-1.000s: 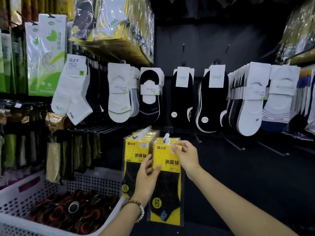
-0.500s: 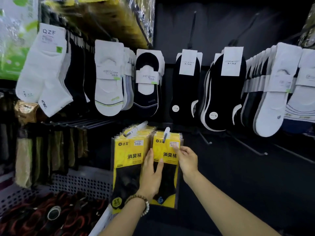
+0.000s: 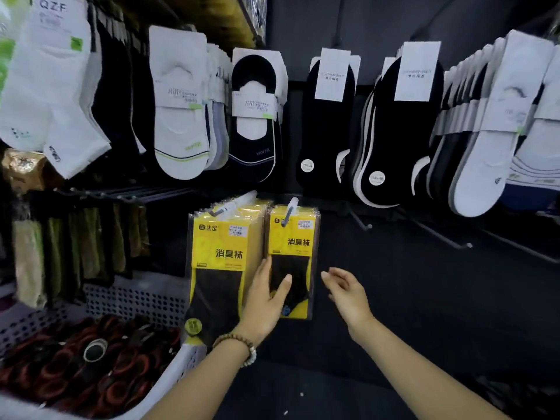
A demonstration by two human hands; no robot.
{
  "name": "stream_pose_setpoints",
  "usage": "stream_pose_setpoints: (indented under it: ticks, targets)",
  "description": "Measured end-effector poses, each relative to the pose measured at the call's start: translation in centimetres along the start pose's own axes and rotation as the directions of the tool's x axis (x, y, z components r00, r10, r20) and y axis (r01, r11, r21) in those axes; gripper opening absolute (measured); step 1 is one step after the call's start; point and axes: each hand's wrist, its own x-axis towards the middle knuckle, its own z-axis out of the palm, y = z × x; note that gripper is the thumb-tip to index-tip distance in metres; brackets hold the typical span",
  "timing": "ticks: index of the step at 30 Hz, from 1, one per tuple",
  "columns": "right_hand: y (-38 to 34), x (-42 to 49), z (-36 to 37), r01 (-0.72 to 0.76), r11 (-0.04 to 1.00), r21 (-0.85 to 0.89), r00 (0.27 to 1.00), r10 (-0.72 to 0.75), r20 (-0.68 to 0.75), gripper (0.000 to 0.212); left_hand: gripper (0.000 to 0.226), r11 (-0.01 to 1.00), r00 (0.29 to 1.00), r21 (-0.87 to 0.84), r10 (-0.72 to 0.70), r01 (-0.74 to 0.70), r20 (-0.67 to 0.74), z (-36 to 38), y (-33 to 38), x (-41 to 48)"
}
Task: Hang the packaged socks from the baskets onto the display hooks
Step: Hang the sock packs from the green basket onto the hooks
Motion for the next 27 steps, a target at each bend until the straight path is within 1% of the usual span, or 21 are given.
stream_pose_setpoints:
  ticks: [2,4,6,9,11,13,16,18,19,21,22,23,24,25,27]
  targets:
    - [0.7,-3.1,-1.7,0.006,0.998,-0.068,0.998,-0.002,0.068,0.039,0.066,1.000,0.998,0.024,-0.018,0.017,0.055,-0.8,-0.3,-2.9]
    - [1.9,-6.3,-3.5,0.011,0.990,-0.138,0.991,0.007,0.132,0.041,0.065,0.993,0.992,0.119,-0.028,0.013,0.122,-1.5,-0.9,-6.6]
    - [3.7,-9.5,-5.1,-0.017,0.977,-0.213,0.980,0.058,0.189,0.042,0.066,0.981,0.984,0.191,-0.069,0.037,0.163,-2.0,-1.8,-10.2]
    - [7.9,-14.0,-7.1,-0.100,0.954,-0.283,0.956,0.171,0.240,0.044,0.067,0.969,0.963,0.204,-0.181,0.140,0.198,-2.0,-4.0,-16.2]
    - [11.6,-17.1,-8.2,-0.186,0.934,-0.304,0.933,0.265,0.243,0.042,0.069,0.955,0.931,0.179,-0.275,0.236,0.239,-1.3,-5.9,-20.1]
    - [15.6,-20.2,-9.0,-0.276,0.905,-0.323,0.910,0.354,0.216,0.038,0.068,0.926,0.888,0.156,-0.374,0.343,0.266,-0.4,-8.3,-24.1]
    - [21.8,-24.8,-10.1,-0.407,0.848,-0.340,0.879,0.465,0.105,0.035,0.060,0.866,0.833,0.172,-0.499,0.469,0.239,1.5,-12.2,-29.5]
    - [25.3,-27.4,-10.9,-0.505,0.785,-0.358,0.827,0.559,0.060,0.040,0.054,0.817,0.790,0.195,-0.575,0.542,0.213,2.6,-14.6,-32.5]
    - [26.8,-28.5,-11.2,-0.558,0.746,-0.364,0.791,0.611,0.042,0.042,0.046,0.792,0.766,0.182,-0.610,0.583,0.204,3.1,-15.8,-33.8]
    - [29.4,-30.2,-11.7,-0.638,0.683,-0.355,0.732,0.682,-0.004,0.049,0.023,0.748,0.719,0.166,-0.663,0.642,0.207,4.0,-17.9,-36.1]
    - [30.5,-30.8,-11.8,-0.664,0.659,-0.353,0.711,0.703,-0.024,0.054,0.020,0.735,0.707,0.186,-0.678,0.652,0.203,4.4,-18.9,-37.0]
    - [31.3,-31.2,-11.8,-0.689,0.633,-0.351,0.688,0.725,-0.042,0.058,0.028,0.722,0.694,0.220,-0.692,0.656,0.200,4.8,-20.0,-37.8]
    - [32.2,-31.5,-11.7,-0.710,0.615,-0.343,0.669,0.741,-0.057,0.055,0.040,0.699,0.674,0.256,-0.713,0.667,0.192,5.1,-21.0,-38.4]
    - [32.9,-31.8,-11.6,-0.734,0.587,-0.343,0.642,0.764,-0.067,0.048,0.051,0.658,0.635,0.276,-0.752,0.701,0.179,5.4,-21.9,-38.7]
    - [34.5,-32.2,-11.4,-0.764,0.538,-0.356,0.600,0.796,-0.083,0.040,0.062,0.594,0.559,0.306,-0.804,0.744,0.202,6.1,-23.6,-39.2]
